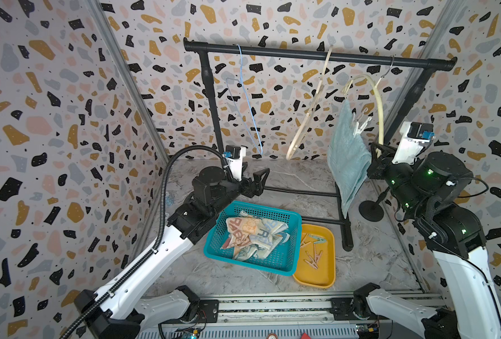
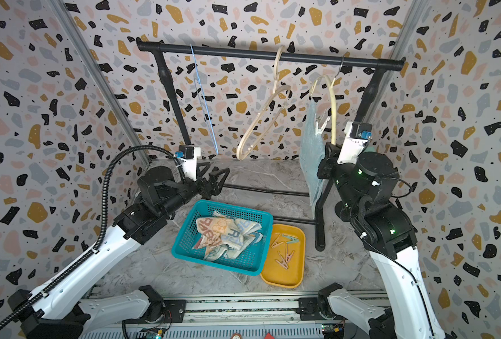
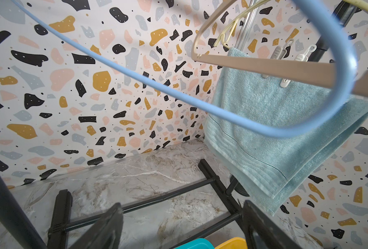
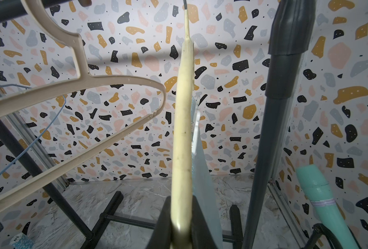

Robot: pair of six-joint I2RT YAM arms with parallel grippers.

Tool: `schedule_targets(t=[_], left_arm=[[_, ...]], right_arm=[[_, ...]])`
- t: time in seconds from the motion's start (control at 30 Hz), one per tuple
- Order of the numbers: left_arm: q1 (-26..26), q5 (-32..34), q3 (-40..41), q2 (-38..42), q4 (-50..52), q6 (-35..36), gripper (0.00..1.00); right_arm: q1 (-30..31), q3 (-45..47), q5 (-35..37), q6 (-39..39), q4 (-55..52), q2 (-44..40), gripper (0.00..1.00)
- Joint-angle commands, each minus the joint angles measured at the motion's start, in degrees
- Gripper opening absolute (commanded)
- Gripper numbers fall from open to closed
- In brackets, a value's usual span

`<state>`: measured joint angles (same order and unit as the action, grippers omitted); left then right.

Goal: Remove the clothespins securing towels to the hanger
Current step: Pick up the hanger from the clothesline.

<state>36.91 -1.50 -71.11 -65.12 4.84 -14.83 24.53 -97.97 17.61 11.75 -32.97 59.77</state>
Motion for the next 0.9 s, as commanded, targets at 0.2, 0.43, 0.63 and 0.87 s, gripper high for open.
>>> schedule_targets(t=[0.2, 0.43, 0.63, 0.87], left_arm=[[-0.3, 0.1, 0.3, 1.1, -1.9, 0.0, 0.86], [-0.3, 0.3, 0.2, 0.9, -1.7, 0.0, 0.86], [-0.3, 0.4, 0.1, 0.8, -1.4, 0.1, 0.86], [-0.3, 0.8, 0.0, 0.6, -1.3, 0.0, 0.86]], right_arm=[[0.0, -0.6, -1.1, -2.7, 7.2, -3.1, 0.00], [0.1, -2.4, -2.6, -4.0, 8.3, -3.8, 0.00], [0.1, -2.3, -2.8, -5.0, 10.7, -4.2, 0.00], [0.1, -2.2, -3.0, -6.2, 14.2, -4.3, 0.00]])
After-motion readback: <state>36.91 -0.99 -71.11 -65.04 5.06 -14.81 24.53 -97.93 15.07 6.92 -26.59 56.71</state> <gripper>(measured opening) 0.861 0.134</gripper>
